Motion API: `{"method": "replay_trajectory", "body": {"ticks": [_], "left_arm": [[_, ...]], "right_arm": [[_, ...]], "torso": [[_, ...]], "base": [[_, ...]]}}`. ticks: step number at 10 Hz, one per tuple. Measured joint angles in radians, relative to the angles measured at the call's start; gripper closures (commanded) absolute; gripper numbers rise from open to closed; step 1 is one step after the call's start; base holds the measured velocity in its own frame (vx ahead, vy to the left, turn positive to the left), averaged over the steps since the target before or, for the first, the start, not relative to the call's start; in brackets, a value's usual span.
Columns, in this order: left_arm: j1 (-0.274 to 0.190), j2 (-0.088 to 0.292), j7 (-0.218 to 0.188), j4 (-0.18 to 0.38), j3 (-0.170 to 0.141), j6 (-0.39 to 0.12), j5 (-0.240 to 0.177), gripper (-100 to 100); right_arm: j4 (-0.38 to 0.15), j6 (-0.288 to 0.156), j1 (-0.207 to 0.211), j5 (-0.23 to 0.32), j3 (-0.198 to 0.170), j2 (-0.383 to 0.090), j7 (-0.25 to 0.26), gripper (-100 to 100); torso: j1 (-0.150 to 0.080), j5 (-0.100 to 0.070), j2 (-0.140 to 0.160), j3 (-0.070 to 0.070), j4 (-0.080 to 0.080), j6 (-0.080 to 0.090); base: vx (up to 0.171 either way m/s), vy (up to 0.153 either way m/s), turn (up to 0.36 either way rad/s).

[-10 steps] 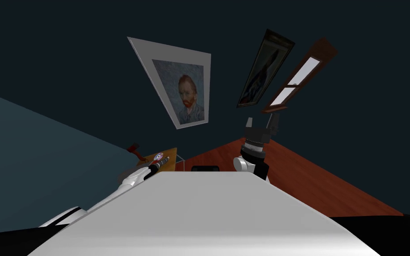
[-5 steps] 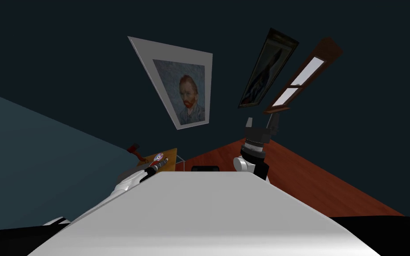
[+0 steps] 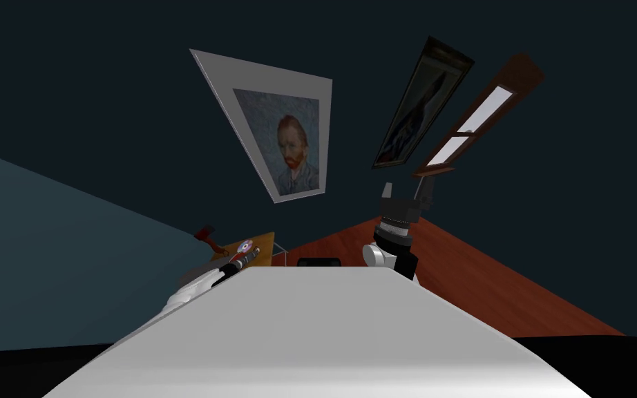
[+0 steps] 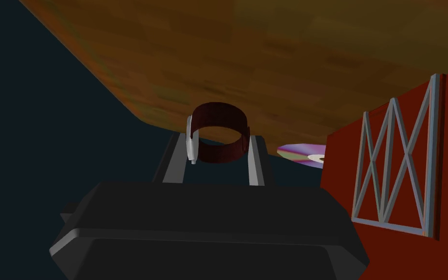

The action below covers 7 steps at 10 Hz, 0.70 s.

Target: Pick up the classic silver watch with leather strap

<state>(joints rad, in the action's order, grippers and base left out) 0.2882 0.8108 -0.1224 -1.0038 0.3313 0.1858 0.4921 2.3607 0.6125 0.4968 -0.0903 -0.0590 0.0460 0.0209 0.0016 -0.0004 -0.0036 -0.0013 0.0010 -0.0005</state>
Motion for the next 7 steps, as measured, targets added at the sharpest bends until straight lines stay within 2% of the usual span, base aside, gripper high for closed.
{"method": "replay_trajectory", "body": {"ticks": [6,7], "left_arm": [[0.071,0.034,0.129,-0.065,0.007,0.001,-0.149,100],[0.072,0.035,0.131,-0.066,0.007,0.001,-0.151,0]], "right_arm": [[0.000,0.000,0.000,0.000,0.000,0.000,0.000,0],[0.000,0.000,0.000,0.000,0.000,0.000,0.000,0]], "torso": [[0.000,0.000,0.000,0.000,0.000,0.000],[0.000,0.000,0.001,0.000,0.000,0.000]], "base": [[0.033,-0.009,0.020],[0.000,0.000,0.000]]}}
